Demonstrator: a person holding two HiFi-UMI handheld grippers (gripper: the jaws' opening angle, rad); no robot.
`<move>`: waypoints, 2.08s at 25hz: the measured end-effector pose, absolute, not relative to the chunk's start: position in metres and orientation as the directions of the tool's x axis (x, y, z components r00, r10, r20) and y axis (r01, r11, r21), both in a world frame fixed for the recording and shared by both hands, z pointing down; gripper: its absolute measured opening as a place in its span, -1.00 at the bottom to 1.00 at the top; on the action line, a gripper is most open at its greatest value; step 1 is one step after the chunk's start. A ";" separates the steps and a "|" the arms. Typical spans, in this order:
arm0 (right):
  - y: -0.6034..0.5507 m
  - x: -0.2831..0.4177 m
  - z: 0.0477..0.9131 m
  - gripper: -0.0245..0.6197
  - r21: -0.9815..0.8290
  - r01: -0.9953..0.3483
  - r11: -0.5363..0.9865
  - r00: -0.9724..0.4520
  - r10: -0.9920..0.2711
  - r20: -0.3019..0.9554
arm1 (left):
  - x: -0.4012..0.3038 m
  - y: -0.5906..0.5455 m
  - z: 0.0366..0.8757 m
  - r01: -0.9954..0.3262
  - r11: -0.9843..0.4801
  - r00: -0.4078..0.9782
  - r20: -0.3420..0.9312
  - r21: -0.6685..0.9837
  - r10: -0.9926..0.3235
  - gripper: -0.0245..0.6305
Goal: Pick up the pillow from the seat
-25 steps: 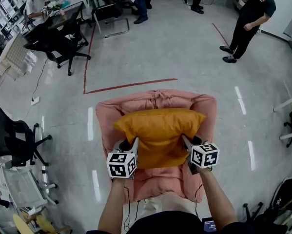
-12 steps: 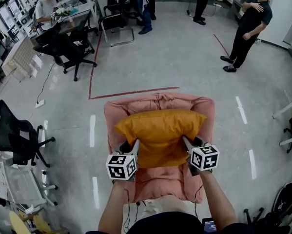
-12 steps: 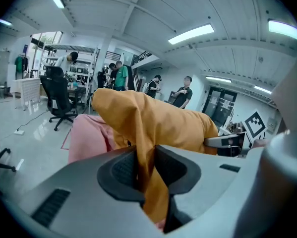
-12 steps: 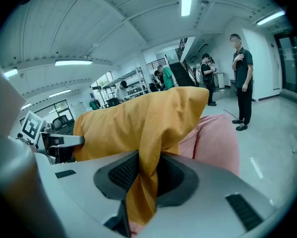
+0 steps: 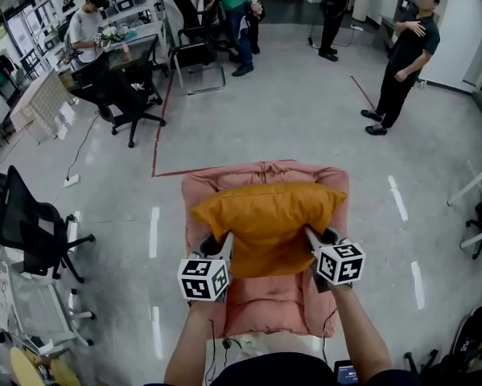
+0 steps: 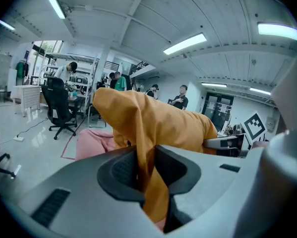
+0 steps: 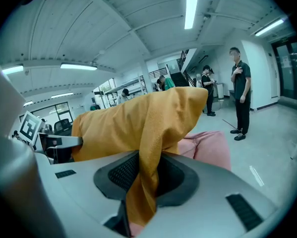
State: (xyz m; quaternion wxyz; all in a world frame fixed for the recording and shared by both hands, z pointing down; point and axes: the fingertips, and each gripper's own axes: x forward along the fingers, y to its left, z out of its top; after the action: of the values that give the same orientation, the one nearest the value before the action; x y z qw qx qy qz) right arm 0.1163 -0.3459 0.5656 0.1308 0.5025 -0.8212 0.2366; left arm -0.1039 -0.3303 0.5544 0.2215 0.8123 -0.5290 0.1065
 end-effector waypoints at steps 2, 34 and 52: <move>-0.341 0.114 0.557 -0.59 -0.249 -0.889 0.384 -0.457 -0.772 0.442 | -0.106 -0.325 0.546 -0.907 -0.344 0.417 0.397 0.245 -0.817 -0.64; -0.237 0.085 0.461 -0.58 -0.185 -0.917 0.355 -0.396 -0.872 0.289 | -0.136 -0.225 0.455 -0.884 -0.419 0.461 0.241 0.208 -0.854 -0.64; -0.189 0.056 0.446 -0.57 -0.176 -0.920 0.350 -0.386 -0.885 0.261 | -0.166 -0.173 0.439 -0.881 -0.424 0.463 0.205 0.209 -0.862 -0.63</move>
State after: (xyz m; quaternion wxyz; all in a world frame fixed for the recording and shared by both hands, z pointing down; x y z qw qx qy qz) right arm 0.0557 -0.1890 0.4457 0.0601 0.5507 -0.8193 0.1475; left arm -0.1657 -0.1732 0.4389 0.1442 0.8432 -0.5169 0.0333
